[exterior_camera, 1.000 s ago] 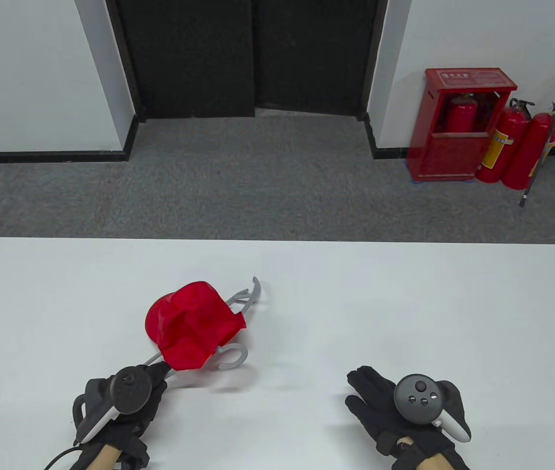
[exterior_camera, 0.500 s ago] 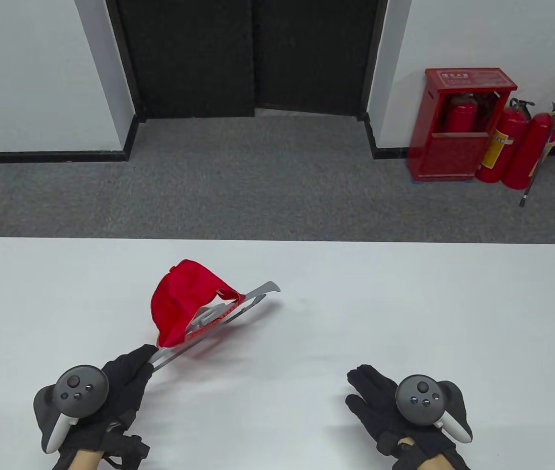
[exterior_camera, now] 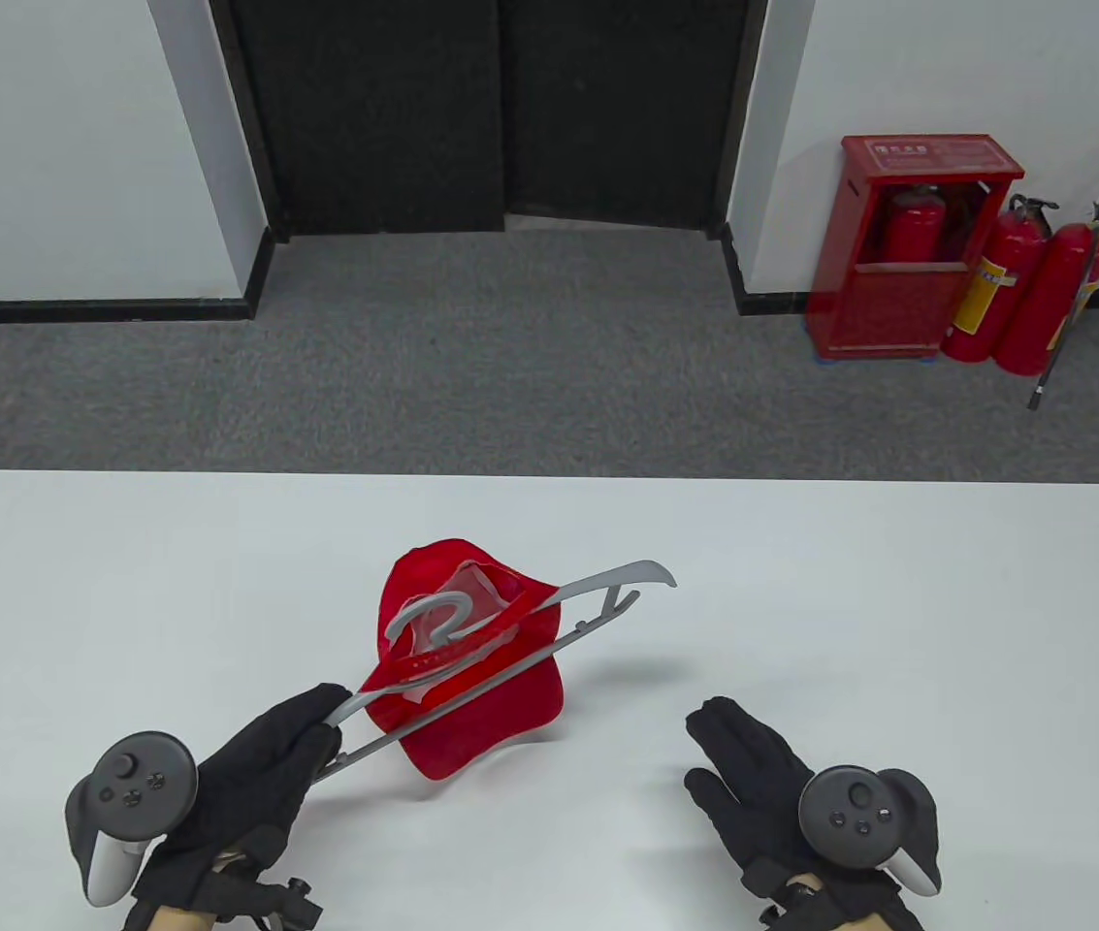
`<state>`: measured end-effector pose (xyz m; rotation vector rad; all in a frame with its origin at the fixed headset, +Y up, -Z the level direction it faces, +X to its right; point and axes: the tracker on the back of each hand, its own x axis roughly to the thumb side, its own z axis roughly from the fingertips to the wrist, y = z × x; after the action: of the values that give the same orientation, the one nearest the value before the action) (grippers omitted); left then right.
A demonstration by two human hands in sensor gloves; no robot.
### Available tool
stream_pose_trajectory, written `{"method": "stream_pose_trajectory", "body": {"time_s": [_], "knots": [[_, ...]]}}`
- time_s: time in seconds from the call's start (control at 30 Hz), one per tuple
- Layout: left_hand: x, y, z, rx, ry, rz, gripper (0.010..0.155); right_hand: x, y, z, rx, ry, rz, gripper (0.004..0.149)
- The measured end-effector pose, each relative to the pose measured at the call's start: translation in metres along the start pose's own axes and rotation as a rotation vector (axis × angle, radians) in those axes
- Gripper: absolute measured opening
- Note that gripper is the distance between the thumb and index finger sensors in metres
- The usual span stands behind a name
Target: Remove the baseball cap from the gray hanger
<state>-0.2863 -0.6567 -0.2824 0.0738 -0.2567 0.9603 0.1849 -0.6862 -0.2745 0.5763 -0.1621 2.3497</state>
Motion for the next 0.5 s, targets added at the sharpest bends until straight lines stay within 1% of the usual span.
{"method": "stream_pose_trajectory", "body": {"time_s": [0.13, 0.2, 0.33, 0.4, 0.47, 0.5], "knots": [[0.010, -0.009, 0.000, -0.048, -0.036, 0.021, 0.046, 0.009, -0.003, 0.002, -0.091, -0.051, 0.019, 0.067], [0.013, -0.013, 0.001, -0.073, -0.050, 0.039, 0.046, 0.011, -0.004, 0.003, -0.124, -0.055, 0.018, 0.067], [0.019, -0.020, 0.000, -0.151, -0.086, 0.116, 0.046, 0.012, -0.005, 0.003, -0.146, -0.027, -0.029, 0.068], [0.021, -0.022, 0.001, -0.168, -0.105, 0.147, 0.046, 0.012, -0.006, 0.005, -0.165, -0.038, -0.058, 0.066], [0.023, -0.023, 0.002, -0.134, -0.109, 0.134, 0.046, 0.017, -0.012, 0.009, -0.307, -0.138, -0.072, 0.055], [0.025, -0.022, 0.003, -0.127, -0.121, 0.104, 0.046, 0.023, -0.018, 0.012, -0.390, -0.176, -0.063, 0.052]]}}
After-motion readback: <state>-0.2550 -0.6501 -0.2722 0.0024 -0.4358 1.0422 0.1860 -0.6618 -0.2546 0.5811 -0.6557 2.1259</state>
